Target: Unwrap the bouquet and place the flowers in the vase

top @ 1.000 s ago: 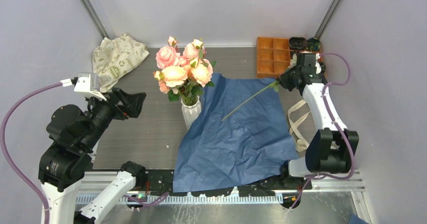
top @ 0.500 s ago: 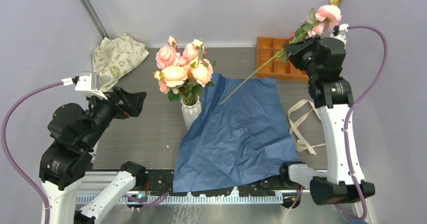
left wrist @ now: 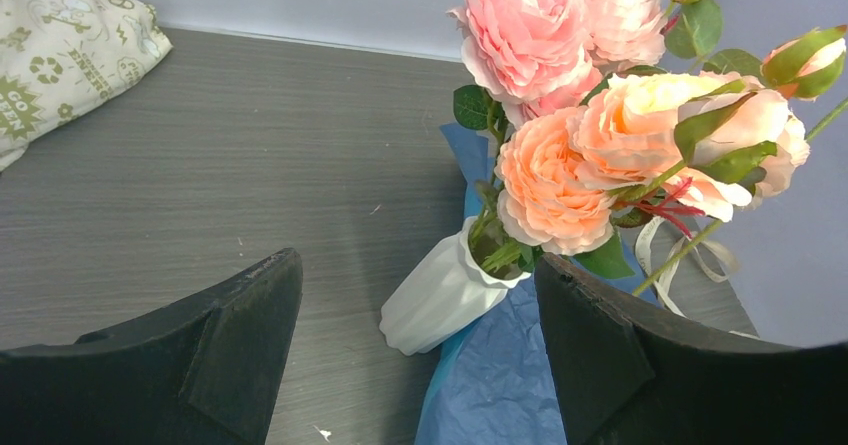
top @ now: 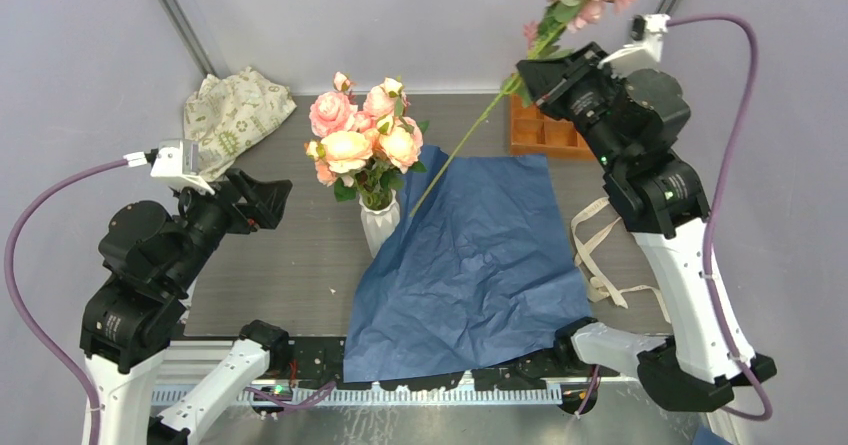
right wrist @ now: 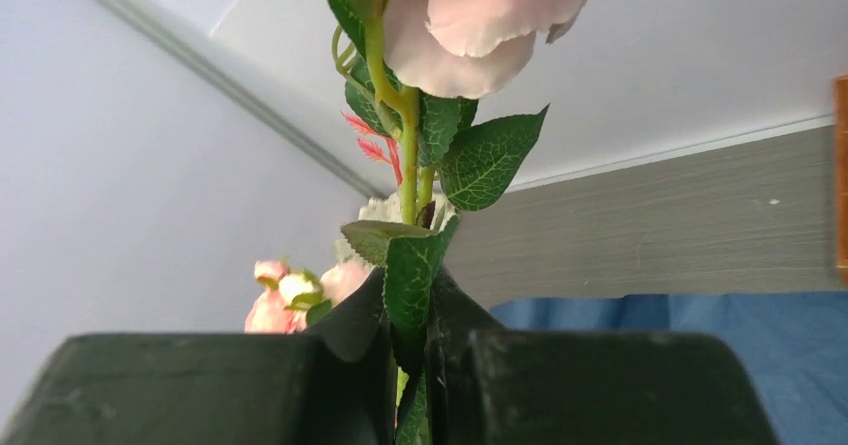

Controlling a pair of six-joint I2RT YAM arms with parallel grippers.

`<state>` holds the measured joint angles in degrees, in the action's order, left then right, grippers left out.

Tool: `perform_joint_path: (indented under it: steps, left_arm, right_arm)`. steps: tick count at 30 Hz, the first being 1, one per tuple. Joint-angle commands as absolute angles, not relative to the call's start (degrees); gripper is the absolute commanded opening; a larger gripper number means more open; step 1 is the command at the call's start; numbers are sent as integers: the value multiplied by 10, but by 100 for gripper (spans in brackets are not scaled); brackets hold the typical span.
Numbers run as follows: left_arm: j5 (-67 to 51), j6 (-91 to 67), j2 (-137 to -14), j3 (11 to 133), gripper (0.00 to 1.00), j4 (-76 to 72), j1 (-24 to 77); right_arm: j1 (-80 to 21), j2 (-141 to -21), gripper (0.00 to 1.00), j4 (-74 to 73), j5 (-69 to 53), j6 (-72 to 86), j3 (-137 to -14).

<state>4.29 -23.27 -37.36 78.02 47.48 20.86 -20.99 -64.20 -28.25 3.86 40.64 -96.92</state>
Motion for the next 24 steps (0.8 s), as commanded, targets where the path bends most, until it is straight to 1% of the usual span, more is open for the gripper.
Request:
perform_joint_path:
  steps: [1,7,16,20,24]
  left_arm:
    - [55,-240,-381,787,86,459,207]
    - [60,-241,-383,789,86,462,206]
    - [66,-238,-383,786,86,462,206]
    - [68,-237,-384,784,86,461,207]
    - [70,-236,-384,783,86,461,206]
  right_arm:
    - [-287,-668,1,-250,77,338,-1018]
    - [-404,-703,1,-224,129,260,-1025]
    - [-487,-715,1,-132,158,180,-1007]
    - [-543,-711,1,-53,178,111,-970]
    - [-578,-715,1,19,184,62,-940]
